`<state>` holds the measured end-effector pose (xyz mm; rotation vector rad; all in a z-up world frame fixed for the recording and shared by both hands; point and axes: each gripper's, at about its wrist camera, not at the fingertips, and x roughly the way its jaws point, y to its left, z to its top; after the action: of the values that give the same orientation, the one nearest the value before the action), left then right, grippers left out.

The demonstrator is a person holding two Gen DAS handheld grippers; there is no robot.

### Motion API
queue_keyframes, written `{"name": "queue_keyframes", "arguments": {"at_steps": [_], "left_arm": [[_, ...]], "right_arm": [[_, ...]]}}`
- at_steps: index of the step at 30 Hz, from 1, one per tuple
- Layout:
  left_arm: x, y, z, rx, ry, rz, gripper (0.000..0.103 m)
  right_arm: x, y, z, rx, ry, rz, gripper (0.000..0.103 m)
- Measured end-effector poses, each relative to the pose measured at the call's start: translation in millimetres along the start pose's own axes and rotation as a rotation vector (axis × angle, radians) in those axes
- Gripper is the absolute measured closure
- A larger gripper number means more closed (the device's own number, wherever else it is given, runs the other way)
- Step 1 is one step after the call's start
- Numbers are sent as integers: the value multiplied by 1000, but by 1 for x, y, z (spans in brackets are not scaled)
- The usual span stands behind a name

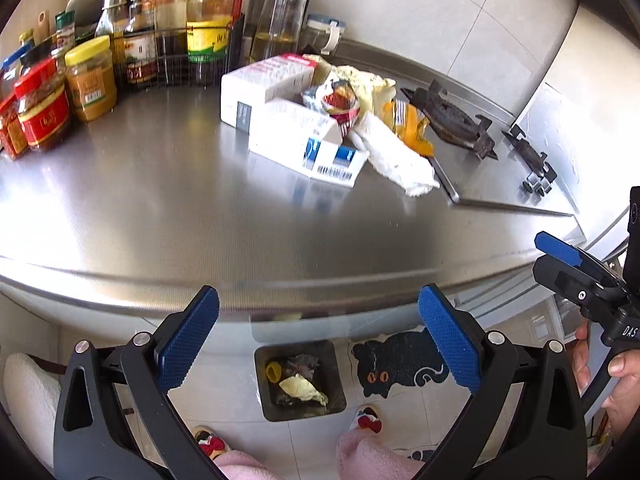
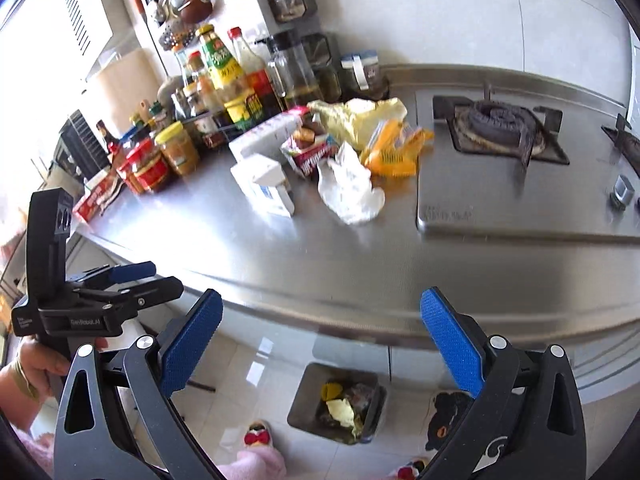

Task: Collect trash
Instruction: 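Raise both open tools back up to the counter, then grasp the white medicine box with the left tool while the right tool grasps the white tissue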

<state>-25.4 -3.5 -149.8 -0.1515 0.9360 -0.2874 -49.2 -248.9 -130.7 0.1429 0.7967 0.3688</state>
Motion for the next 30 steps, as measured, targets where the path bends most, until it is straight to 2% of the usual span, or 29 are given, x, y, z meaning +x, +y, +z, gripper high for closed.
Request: {"name": "queue_keyframes", "arguments": {"at_steps": [4, 8, 10, 12, 13, 16, 23, 26, 30], "left_arm": [[1, 2, 35, -24, -36, 24, 8], [15, 7, 68, -69, -56, 48, 8], [25, 8, 81, -77, -56, 55, 8], [37, 9, 91, -61, -57, 71, 8], [43, 8, 95, -45, -56, 80, 8], [60, 7, 104, 10, -43, 103, 8], [84, 0, 116, 111, -16, 115, 8], [88, 3, 117, 143, -17, 149, 8], [96, 13, 118, 144, 5, 137, 8]], "right_arm": [[14, -9, 31, 10, -49, -19, 3], [42, -25, 51, 70, -26, 9, 4], [56, -27, 55, 60, -20, -22, 5], [69, -29, 60, 39, -9, -21, 17], [74, -30, 61, 32, -2, -22, 18], [87, -31, 64, 7, 12, -43, 25], [113, -33, 70, -20, 51, -70, 50], [119, -32, 70, -25, 64, -61, 50], [127, -31, 71, -22, 76, -57, 50]]}}
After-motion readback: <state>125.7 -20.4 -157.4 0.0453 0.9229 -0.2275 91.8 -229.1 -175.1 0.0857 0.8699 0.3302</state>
